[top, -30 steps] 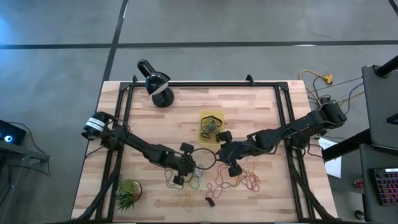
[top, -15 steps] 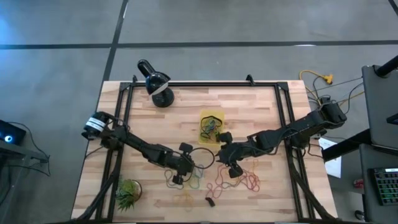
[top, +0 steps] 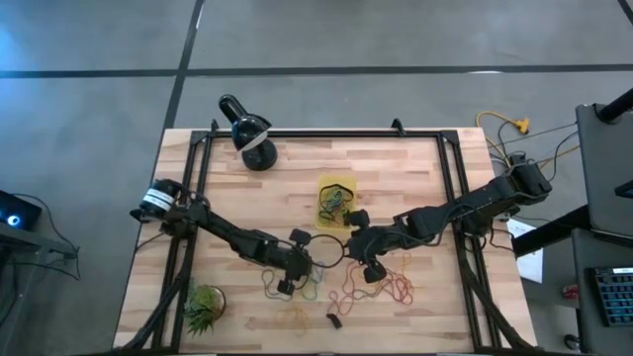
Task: Pick and place rubber bands into bin
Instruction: Put the blue rubber band into the yellow bin
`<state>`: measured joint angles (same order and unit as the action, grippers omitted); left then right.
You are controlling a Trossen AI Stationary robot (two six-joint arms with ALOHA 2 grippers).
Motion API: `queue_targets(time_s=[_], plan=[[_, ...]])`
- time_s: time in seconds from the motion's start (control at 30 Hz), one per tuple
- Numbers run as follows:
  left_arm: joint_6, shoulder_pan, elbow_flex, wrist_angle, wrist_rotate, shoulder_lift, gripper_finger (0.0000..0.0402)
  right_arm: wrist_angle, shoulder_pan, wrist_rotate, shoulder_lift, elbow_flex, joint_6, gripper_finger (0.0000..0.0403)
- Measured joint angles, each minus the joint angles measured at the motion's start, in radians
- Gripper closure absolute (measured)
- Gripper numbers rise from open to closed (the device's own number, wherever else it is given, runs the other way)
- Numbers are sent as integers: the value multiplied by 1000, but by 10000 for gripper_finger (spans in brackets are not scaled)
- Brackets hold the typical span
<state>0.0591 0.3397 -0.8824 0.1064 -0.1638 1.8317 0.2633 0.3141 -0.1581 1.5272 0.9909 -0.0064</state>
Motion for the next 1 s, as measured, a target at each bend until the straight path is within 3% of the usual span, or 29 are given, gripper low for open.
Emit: queue_targets(time_s=[0.27, 0.83, 1.0], plan=[[4, -5, 2, -9, 21, 0, 395, 1, 0, 0, 0, -4, 0, 319], [7, 12, -5, -48, -66, -106, 402, 18, 0, 0, 0, -6, -1, 335], [9, 30, -5, -42, -144, -137, 402, 19, 0, 0, 0, -6, -5, 335]])
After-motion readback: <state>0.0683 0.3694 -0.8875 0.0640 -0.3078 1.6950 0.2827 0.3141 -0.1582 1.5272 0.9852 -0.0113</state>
